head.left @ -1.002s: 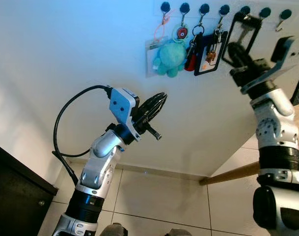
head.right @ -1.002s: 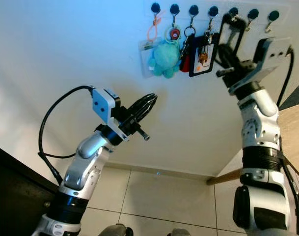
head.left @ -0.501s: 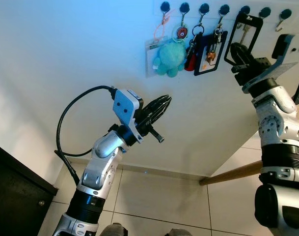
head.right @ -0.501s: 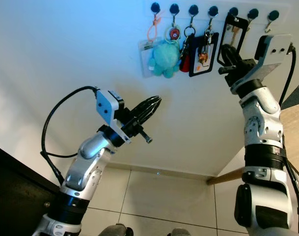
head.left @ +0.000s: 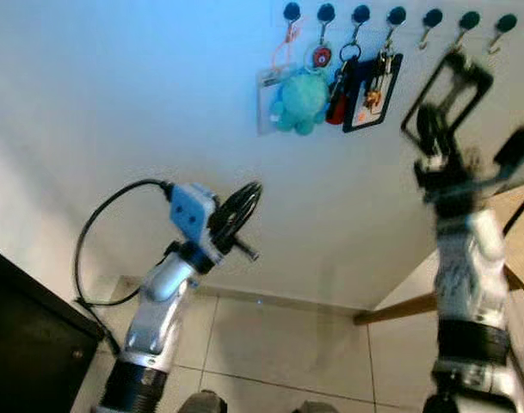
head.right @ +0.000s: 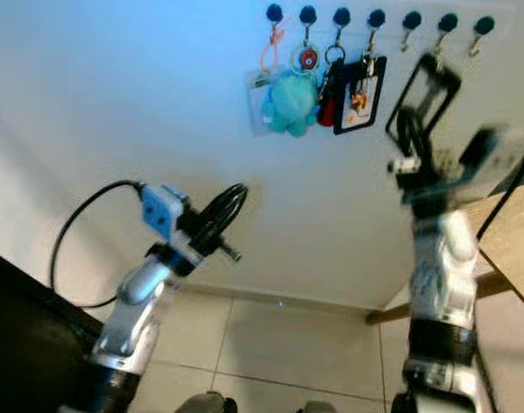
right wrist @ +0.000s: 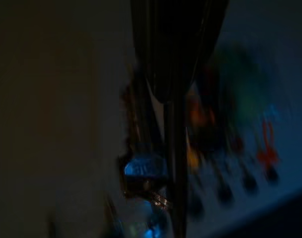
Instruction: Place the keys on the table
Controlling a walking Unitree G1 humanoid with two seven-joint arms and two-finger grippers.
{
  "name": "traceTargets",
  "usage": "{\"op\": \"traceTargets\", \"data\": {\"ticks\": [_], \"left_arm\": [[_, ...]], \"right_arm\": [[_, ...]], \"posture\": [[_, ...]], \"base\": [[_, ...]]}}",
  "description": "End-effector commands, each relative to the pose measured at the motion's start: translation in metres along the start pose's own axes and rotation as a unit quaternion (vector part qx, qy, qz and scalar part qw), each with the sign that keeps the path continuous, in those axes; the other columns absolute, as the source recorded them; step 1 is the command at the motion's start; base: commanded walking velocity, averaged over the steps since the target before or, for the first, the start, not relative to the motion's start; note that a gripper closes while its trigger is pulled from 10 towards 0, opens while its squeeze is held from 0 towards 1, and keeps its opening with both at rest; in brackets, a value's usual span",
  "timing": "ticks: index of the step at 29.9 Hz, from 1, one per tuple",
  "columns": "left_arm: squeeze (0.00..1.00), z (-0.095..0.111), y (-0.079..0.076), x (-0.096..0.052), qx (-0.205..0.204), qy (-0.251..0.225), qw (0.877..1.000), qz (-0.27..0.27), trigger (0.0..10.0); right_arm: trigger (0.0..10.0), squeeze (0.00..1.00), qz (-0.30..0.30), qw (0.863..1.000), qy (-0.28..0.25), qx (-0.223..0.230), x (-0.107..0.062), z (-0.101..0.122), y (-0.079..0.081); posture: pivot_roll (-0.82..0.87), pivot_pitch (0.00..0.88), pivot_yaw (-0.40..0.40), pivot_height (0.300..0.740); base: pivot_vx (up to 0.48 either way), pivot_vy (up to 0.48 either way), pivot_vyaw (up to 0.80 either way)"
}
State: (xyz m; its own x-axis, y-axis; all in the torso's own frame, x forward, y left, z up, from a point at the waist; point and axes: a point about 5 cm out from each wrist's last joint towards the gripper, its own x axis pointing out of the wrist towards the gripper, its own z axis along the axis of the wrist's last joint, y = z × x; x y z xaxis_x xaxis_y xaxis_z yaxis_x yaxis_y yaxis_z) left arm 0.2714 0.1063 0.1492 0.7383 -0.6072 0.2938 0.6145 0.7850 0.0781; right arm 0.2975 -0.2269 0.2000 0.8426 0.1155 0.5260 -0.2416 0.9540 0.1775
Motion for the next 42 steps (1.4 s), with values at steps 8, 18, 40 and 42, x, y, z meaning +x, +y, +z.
{"op": "traceTargets", "data": {"ticks": [8, 18, 40, 42], "left_arm": [[0.0, -0.124, 0.027, -0.08, -0.125, 0.323, 0.923, 0.17, 10.0], [0.0, -0.16, 0.029, -0.123, -0.083, 0.476, 0.844, 0.232, 10.0], [0.0, -0.181, -0.001, -0.139, -0.113, 0.509, 0.811, 0.267, 10.0], [0.0, -0.181, -0.002, -0.137, -0.108, 0.508, 0.814, 0.262, 10.0]], "right_arm": [[10.0, 0.0, -0.136, 0.963, 0.234, 0.02, -0.102, -0.11, -0.013], [10.0, 0.0, -0.225, 0.871, 0.435, 0.024, -0.18, -0.167, 0.001], [10.0, 0.0, -0.163, 0.818, 0.544, -0.097, -0.216, -0.172, -0.011], [10.0, 0.0, -0.159, 0.818, 0.544, -0.101, -0.215, -0.172, -0.012]], "posture": [[0.08, 0.072, 0.044, 0.74], [0.05, 0.055, 0.067, 0.74], [0.0, 0.046, -0.057, 0.74], [0.0, 0.046, -0.057, 0.74]], "base": [[0.0, 0.0, 0.0], [0.0, 0.0, 0.0], [0.0, 0.0, 0.0], [0.0, 0.0, 0.0]]}}
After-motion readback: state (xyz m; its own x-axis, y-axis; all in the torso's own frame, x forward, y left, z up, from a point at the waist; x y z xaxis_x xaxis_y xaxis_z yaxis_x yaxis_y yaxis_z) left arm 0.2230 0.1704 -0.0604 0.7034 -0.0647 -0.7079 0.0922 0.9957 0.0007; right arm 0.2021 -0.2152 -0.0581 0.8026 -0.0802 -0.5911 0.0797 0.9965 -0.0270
